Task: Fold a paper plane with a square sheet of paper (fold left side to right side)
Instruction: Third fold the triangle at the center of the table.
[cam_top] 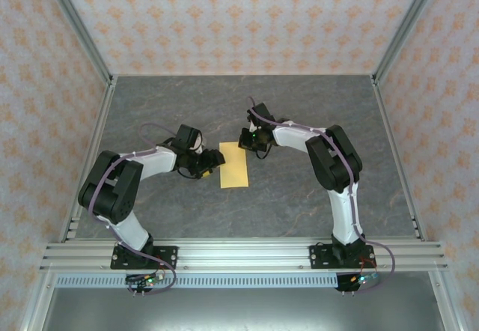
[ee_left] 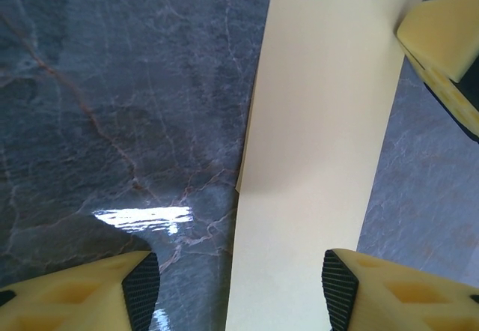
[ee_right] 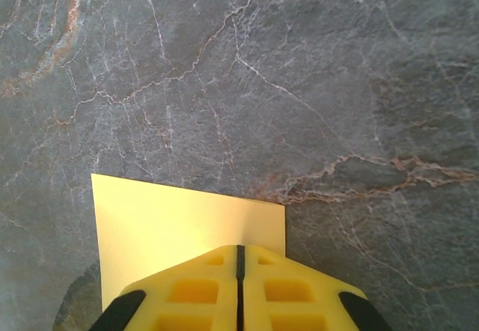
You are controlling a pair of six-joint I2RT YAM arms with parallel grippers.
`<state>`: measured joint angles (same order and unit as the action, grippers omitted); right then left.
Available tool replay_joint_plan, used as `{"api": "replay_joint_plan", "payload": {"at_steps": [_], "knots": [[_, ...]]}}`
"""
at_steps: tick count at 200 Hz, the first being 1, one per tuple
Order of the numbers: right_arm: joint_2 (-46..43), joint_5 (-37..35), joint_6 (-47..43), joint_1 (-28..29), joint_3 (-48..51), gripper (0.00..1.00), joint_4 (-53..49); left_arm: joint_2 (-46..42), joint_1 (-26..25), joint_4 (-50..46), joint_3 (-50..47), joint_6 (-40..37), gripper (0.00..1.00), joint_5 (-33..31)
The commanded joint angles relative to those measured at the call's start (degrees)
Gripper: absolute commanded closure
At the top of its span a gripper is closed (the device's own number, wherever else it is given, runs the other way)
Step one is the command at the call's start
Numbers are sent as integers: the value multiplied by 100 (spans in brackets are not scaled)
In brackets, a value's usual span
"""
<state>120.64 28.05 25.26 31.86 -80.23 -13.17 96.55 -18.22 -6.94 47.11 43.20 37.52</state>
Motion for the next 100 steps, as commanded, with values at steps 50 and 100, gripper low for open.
{"api": "replay_joint_plan", "payload": {"at_steps": [50,100], "knots": [[100,-204,-118,34,184,91,-208,434,-278,381,361,118,57,212],[100,-173,-100,36,214,91,-151,453,-340,447,382,154,66,203]]}}
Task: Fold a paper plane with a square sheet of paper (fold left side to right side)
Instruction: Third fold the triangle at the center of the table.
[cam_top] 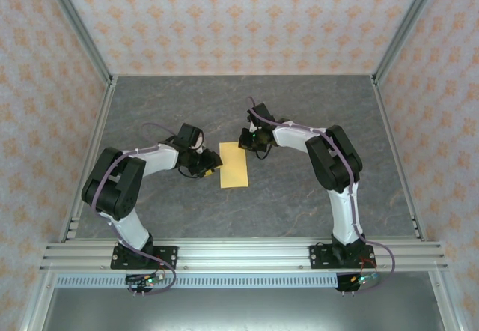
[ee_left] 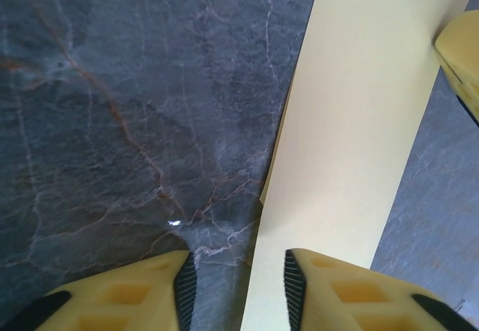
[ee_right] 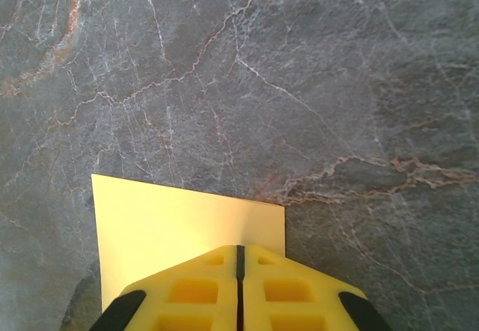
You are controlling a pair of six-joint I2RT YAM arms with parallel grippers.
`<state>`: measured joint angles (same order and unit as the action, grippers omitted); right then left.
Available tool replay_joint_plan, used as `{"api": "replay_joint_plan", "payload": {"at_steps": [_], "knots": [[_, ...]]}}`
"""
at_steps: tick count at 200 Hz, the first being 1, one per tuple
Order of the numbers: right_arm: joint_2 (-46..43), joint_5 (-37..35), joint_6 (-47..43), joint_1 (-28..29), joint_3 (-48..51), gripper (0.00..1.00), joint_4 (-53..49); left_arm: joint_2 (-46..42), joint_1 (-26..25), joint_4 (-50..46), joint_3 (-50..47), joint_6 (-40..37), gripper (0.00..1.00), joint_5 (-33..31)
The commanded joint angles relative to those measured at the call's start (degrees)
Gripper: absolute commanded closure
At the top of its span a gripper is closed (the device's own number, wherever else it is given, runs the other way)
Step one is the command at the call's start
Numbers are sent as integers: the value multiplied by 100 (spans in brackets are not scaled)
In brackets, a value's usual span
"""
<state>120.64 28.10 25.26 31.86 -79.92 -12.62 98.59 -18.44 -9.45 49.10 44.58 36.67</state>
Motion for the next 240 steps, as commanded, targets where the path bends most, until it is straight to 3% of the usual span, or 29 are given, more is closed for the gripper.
{"api": "replay_joint_plan", "payload": {"at_steps": [1,131,203,240], "knots": [[100,-180,-104,34,181,91,-206,254,-318,699,181,16,66,280],[93,-154,-85,40,198,91,-174,118,-354,497,162,-75,68,86],[-13,-204,-91,40,222,90,-140,13,-354,401,163,-55,92,-9],[-478,-350,-282,32,315,84,-21,-82,-354,314,153,-25,100,-67]]}}
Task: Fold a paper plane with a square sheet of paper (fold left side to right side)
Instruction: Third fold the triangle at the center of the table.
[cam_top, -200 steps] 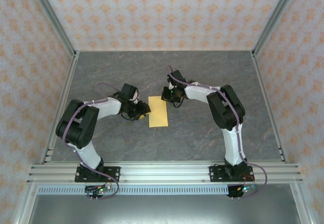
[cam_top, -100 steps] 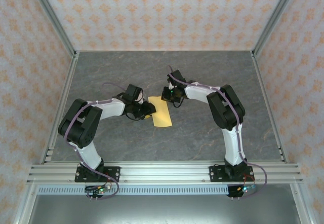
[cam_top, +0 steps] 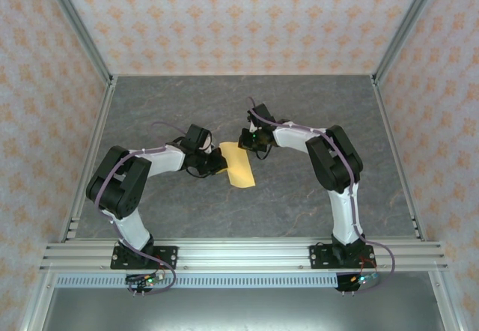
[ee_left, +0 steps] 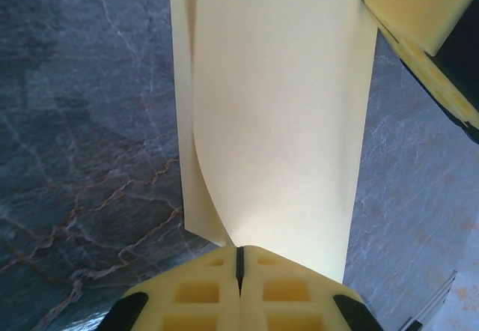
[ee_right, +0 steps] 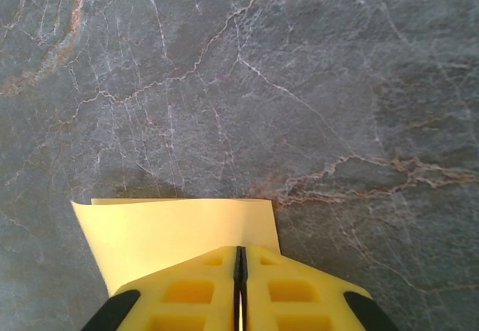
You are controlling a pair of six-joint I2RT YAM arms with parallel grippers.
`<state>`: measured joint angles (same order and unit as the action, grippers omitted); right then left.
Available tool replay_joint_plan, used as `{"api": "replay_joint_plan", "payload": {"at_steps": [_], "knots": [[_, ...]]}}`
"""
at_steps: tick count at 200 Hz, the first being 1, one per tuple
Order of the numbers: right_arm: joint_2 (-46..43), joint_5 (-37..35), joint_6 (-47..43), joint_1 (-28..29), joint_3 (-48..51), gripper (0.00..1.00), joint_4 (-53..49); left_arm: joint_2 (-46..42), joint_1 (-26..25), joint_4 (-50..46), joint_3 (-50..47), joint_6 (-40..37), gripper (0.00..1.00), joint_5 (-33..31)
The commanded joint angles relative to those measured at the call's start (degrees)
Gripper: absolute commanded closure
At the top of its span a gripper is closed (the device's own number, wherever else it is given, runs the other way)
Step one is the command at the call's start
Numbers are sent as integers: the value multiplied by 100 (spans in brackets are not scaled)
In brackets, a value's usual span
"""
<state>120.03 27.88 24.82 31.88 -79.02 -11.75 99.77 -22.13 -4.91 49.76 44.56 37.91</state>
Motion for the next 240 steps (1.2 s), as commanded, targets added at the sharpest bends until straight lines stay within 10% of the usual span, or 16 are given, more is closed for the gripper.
{"api": "replay_joint_plan", "payload": {"at_steps": [1,66,119,240], "knots": [[-435,-341,-244,29,241,84,-95,-197,16,-146,83,-20,100,-198],[-2461,-629,-1343,158,1992,54,718,-421,16,-81,42,374,100,-197],[-3615,-1160,-1838,1459,3709,41,1721,-510,20,-158,78,442,100,-156],[-2300,-3064,-3533,2919,2752,28,1337,-648,16,-228,50,451,100,-144]]}}
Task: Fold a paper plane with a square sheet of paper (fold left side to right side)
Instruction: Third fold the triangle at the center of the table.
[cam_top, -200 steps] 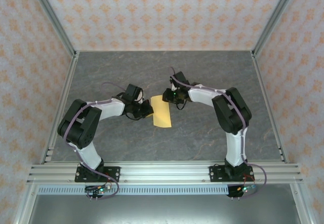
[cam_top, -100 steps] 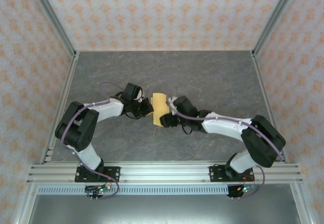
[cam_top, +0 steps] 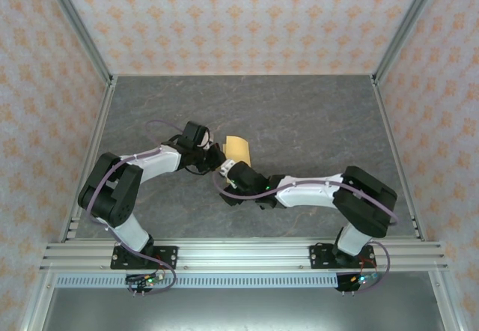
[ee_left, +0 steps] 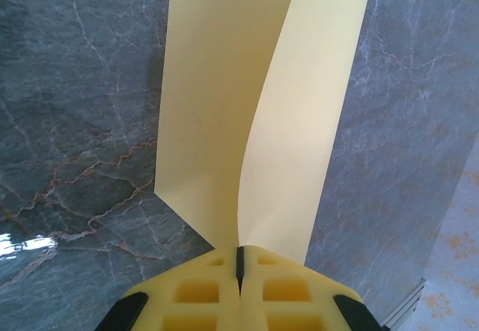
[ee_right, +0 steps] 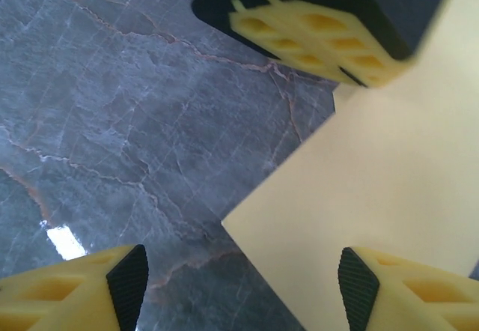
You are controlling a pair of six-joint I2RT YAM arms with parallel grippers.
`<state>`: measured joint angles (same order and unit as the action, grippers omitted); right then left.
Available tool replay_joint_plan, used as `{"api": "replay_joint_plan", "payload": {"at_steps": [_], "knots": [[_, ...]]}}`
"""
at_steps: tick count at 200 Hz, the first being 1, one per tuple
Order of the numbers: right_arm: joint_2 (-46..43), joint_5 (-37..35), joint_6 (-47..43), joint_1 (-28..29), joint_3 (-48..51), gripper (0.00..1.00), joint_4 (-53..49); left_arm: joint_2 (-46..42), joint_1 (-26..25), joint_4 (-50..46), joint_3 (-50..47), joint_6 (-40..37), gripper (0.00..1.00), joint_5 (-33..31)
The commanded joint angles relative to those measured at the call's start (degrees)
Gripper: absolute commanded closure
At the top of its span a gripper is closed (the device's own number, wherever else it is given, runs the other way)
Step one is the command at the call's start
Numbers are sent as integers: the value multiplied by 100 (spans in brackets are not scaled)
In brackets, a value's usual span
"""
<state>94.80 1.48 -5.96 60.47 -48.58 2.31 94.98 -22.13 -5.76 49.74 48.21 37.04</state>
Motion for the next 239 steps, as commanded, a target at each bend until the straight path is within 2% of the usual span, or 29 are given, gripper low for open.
{"api": "replay_joint_plan", "payload": {"at_steps": [1,37,63,146,191,227,239], "knots": [[227,-431,-462,57,-301,28,-66,-166,16,-144,53,80,100,-56],[536,-695,-642,62,-577,31,-68,-164,20,-153,70,83,100,-26],[542,-732,-672,58,-621,49,-89,-164,16,-204,86,48,100,-55],[41,-513,-607,62,-373,78,-370,-30,16,-197,147,32,100,-65],[-47,-446,-540,61,-323,99,-450,-14,20,-179,126,37,100,-74],[-51,-224,-443,2,-328,100,-440,-56,16,-218,138,-15,100,-54],[-58,-66,-378,-63,-319,100,-457,-126,40,-391,179,-136,91,-107]]}}
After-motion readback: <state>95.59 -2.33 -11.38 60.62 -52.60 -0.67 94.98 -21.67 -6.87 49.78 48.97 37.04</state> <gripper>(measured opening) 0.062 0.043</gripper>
